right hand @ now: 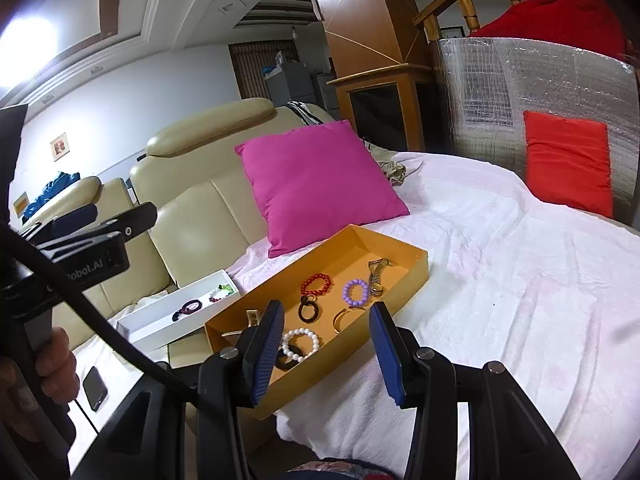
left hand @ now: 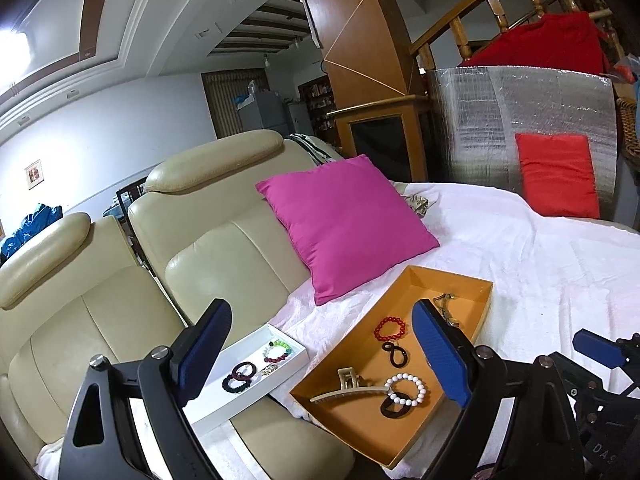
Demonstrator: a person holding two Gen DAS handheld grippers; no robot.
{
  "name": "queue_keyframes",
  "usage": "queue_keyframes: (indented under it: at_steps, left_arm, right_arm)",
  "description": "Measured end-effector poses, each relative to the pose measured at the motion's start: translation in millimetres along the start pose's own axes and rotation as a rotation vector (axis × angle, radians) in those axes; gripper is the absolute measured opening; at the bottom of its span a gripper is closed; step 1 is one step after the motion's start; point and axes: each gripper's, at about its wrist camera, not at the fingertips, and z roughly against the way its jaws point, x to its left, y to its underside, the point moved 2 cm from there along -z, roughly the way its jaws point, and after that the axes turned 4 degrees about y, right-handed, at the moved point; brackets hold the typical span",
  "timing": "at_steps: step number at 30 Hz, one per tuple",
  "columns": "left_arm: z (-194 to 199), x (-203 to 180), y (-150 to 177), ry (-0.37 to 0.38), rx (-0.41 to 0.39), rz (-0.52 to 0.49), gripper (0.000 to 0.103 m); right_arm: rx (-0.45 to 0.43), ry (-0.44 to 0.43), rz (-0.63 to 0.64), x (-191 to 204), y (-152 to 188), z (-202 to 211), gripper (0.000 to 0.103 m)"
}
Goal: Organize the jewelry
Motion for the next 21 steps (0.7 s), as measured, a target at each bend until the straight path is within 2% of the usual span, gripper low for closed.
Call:
queue_keyframes:
  at_steps: [11, 21]
  left_arm:
    - [16, 13, 3, 0.008, -0.017, 0.013, 0.092]
    - [19, 30, 14, -0.016, -0.001, 0.023, 0.092]
  right_arm:
    - [0.009, 0.015, 0.030, 24, 2, 13, 0.048]
    - [0.037, 0.012, 0.040, 37, 6, 16, 0.048]
